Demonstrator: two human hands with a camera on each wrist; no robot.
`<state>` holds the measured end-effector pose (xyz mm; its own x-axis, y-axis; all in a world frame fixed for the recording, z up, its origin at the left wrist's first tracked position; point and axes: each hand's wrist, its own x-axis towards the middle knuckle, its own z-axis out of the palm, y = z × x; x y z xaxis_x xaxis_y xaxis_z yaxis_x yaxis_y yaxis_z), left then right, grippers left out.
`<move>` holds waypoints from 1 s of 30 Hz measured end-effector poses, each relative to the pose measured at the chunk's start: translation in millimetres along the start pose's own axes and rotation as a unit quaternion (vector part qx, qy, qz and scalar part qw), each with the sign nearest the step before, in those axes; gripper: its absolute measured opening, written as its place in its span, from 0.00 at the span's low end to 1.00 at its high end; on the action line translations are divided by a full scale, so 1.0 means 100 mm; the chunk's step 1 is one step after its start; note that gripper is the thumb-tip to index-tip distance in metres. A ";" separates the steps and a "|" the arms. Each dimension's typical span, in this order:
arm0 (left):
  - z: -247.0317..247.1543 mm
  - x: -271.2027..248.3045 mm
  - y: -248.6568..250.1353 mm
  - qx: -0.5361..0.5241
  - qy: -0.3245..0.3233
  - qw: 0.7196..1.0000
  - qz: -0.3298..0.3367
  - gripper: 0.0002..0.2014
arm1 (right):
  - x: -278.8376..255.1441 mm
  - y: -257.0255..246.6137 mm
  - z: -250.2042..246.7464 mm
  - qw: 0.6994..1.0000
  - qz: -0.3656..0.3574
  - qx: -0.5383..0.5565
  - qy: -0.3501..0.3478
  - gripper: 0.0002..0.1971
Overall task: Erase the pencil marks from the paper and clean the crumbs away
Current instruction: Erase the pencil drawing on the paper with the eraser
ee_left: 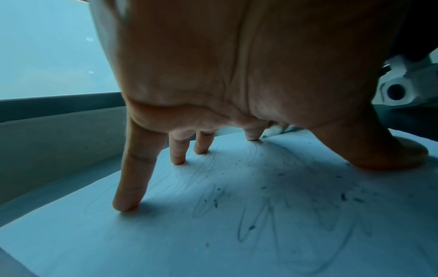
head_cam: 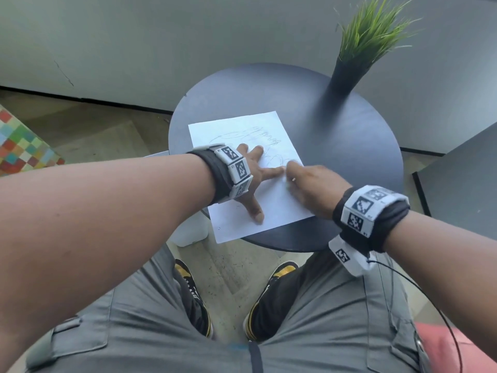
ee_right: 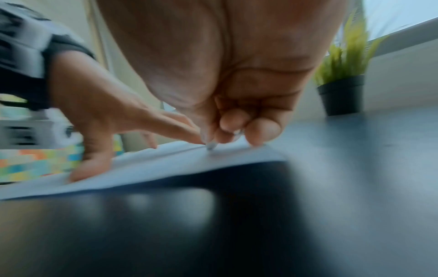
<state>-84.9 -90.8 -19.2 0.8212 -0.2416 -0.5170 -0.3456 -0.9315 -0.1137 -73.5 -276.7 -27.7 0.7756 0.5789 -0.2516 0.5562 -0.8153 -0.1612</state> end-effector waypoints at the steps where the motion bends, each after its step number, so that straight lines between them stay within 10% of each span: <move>1: -0.01 0.00 0.01 0.002 0.000 1.000 0.000 0.62 | -0.05 -0.09 0.03 0.998 -0.050 -0.006 -0.038 0.11; 3: -0.03 0.01 0.02 0.006 -0.001 1.000 0.000 0.62 | -0.11 -0.12 0.02 0.989 -0.106 0.004 -0.101 0.11; 8: -0.03 0.01 0.03 0.005 -0.004 1.000 -0.001 0.61 | 0.03 0.13 -0.10 0.998 0.060 -0.022 0.001 0.06; 12: -0.03 0.01 0.04 0.001 -0.009 1.000 -0.005 0.61 | -0.08 -0.07 -0.01 0.989 -0.091 -0.002 -0.117 0.12; 16: -0.04 0.02 0.04 0.008 -0.012 1.000 -0.007 0.62 | 0.06 0.19 -0.08 0.999 0.044 0.004 0.005 0.07; 21: -0.05 0.04 0.05 0.005 -0.013 1.000 -0.004 0.62 | -0.11 -0.03 -0.04 0.992 -0.086 0.011 -0.094 0.08; 25: -0.05 0.05 0.06 0.009 -0.014 1.000 -0.008 0.63 | 0.02 0.17 -0.06 0.999 0.047 0.016 0.010 0.07; 30: -0.07 0.05 0.08 0.016 -0.022 1.000 -0.010 0.64 | -0.14 -0.04 0.03 0.992 -0.082 -0.004 -0.094 0.10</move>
<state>-80.1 -101.3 -16.5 0.8073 -0.2102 -0.5514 -0.3441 -0.9268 -0.1504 -87.4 -281.0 -26.2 0.6063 0.6899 -0.3955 0.6729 -0.7101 -0.2073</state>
